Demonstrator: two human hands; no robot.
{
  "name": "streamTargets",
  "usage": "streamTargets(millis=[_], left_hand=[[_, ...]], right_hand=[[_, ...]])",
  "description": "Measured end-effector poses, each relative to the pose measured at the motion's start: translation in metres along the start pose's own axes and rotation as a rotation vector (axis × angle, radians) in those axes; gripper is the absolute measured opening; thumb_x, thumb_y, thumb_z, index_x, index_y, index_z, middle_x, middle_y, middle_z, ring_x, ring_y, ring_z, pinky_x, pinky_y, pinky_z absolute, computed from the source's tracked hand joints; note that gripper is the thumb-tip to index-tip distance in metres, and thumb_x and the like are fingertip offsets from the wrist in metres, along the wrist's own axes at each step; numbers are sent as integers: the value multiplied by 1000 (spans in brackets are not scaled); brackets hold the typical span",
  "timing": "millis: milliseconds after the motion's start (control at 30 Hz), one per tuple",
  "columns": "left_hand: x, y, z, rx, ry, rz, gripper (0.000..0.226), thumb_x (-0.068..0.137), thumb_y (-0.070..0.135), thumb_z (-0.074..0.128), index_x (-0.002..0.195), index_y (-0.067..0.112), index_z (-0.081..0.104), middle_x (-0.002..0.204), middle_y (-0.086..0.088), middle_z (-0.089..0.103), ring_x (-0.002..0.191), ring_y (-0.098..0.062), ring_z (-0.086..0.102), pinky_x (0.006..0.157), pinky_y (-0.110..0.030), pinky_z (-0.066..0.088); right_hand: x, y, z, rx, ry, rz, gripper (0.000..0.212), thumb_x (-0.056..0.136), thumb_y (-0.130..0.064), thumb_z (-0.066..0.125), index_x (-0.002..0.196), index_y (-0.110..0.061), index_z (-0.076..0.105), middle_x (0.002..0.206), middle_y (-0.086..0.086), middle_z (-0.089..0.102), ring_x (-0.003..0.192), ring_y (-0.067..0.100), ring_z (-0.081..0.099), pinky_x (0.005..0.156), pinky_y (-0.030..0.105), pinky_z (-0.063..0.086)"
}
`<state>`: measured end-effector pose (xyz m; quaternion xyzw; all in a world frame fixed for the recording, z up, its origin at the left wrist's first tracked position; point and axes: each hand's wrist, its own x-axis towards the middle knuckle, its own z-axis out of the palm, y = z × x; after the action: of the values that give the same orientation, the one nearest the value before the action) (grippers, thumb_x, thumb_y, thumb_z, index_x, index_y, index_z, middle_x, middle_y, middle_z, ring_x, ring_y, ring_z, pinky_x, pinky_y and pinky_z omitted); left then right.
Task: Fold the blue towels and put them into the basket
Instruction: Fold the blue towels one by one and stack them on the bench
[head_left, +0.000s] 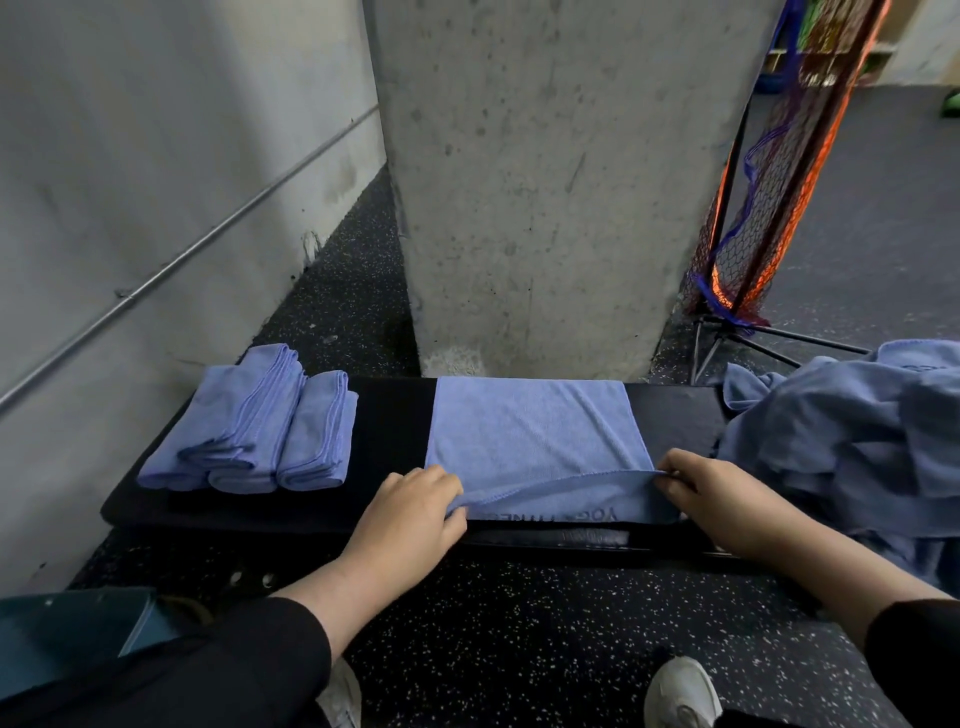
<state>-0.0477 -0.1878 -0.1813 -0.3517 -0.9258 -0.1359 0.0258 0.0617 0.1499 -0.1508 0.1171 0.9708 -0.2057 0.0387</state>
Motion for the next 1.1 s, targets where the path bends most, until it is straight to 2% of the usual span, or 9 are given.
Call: streamTargets(millis=[133, 300, 433, 600, 667, 800, 933, 1000, 1100], left_hand=[[8, -3, -9, -90, 32, -143, 18, 97, 22, 51, 81, 25, 42, 80, 11, 43, 74, -13, 44, 68, -28, 30], [18, -13, -22, -412, -111, -259, 31, 104, 29, 47, 76, 17, 43, 70, 6, 45, 60, -10, 40, 57, -29, 30], [23, -18, -36, -329, -282, -193, 38, 104, 43, 43, 74, 19, 41, 70, 5, 45, 61, -7, 38, 60, -29, 31], [14, -22, -51, -309, -537, -81, 40, 87, 45, 72, 69, 23, 43, 65, 12, 41, 58, -3, 35, 52, -22, 26], [14, -19, -53, -329, -501, -85, 30, 83, 28, 74, 73, 24, 46, 65, 12, 42, 59, -3, 34, 52, -22, 26], [31, -16, -61, -440, -239, -221, 18, 81, 9, 61, 84, 26, 57, 65, 9, 53, 58, -4, 42, 54, -20, 33], [56, -23, -65, -454, -55, -330, 7, 86, 11, 56, 81, 12, 60, 69, 4, 55, 64, -12, 44, 60, -31, 33], [70, -24, -65, -464, -11, -363, 15, 91, 16, 57, 83, 4, 57, 68, -3, 52, 64, -14, 42, 61, -32, 31], [89, -28, -58, -479, 18, -394, 19, 98, 22, 54, 83, 11, 60, 73, -10, 62, 65, -16, 48, 59, -33, 33]], right_hand=[[0, -1, -1, 23, 5, -1, 23, 99, -33, 57, 79, -40, 47, 70, -17, 60, 66, -2, 54, 65, 26, 40], [-1, -1, -2, 15, -19, -15, 25, 101, -32, 54, 78, -36, 44, 70, -14, 58, 65, 0, 53, 63, 22, 41], [1, -4, -9, -47, -121, -5, 26, 102, -32, 51, 77, -31, 43, 72, -14, 55, 67, 0, 50, 64, 22, 38], [-2, -4, -22, -74, -397, -19, 24, 100, -30, 52, 78, -21, 48, 71, -8, 54, 58, 2, 49, 61, 24, 43], [-2, -8, -29, 1, -385, -20, 27, 100, -28, 53, 75, -19, 47, 63, -6, 53, 55, 8, 54, 58, 27, 45], [10, -21, -43, 136, -210, -17, 31, 99, -20, 58, 71, -15, 48, 53, -9, 53, 49, 3, 51, 52, 22, 43], [38, -21, -42, 322, 39, 72, 29, 97, -15, 54, 70, -8, 50, 63, 1, 48, 61, 13, 47, 64, 39, 49], [52, -22, -40, 395, 105, 118, 28, 95, -16, 53, 67, -14, 49, 63, 0, 44, 64, 15, 43, 65, 37, 42], [69, -27, -33, 382, 135, 155, 30, 96, -16, 52, 67, -15, 46, 62, 1, 44, 63, 16, 41, 62, 35, 35]])
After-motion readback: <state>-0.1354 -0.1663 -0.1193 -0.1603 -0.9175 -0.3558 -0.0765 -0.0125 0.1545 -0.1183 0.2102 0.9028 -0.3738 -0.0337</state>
